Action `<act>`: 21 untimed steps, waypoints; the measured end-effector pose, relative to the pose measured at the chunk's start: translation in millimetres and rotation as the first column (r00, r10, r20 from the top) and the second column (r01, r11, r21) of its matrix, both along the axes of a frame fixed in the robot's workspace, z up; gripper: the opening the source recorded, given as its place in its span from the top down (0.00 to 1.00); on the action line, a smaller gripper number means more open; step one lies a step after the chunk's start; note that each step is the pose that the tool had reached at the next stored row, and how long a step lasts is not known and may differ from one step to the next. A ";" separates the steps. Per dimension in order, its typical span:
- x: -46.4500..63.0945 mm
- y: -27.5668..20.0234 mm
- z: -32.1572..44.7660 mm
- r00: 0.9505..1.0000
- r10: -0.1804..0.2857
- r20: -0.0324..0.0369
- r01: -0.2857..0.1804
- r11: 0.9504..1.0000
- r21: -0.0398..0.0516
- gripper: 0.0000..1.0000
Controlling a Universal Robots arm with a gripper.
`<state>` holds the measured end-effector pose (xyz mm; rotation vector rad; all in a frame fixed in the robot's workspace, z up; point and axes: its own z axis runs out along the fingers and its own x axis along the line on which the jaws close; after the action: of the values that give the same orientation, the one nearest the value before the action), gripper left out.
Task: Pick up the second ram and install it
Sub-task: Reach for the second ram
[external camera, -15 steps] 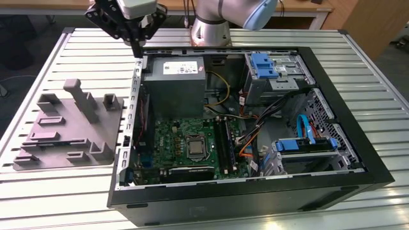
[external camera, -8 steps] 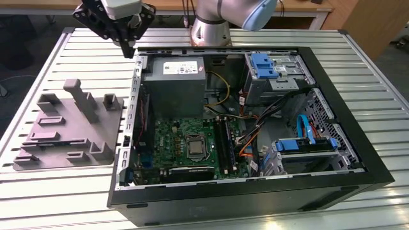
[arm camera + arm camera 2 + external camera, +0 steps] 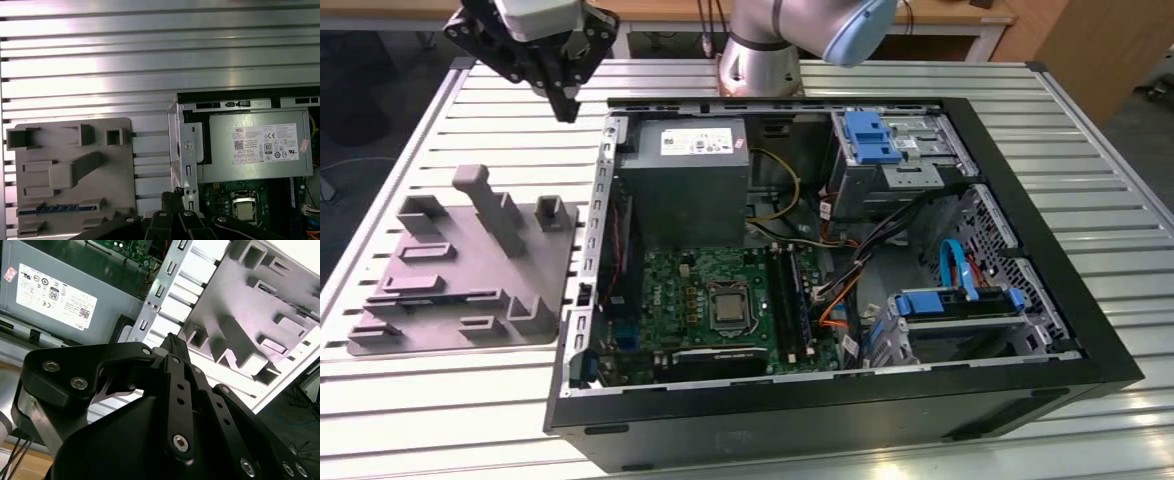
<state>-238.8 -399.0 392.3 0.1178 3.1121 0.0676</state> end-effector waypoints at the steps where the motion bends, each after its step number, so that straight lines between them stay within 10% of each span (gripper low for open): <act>1: -2.4 0.0 -0.1 1.000 0.000 0.000 0.000 1.000 0.000 0.90; 21: -49.1 0.0 -1.4 1.000 0.000 0.000 0.000 1.000 0.000 0.90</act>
<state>-287.9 -398.9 390.9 0.1180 3.1121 0.0677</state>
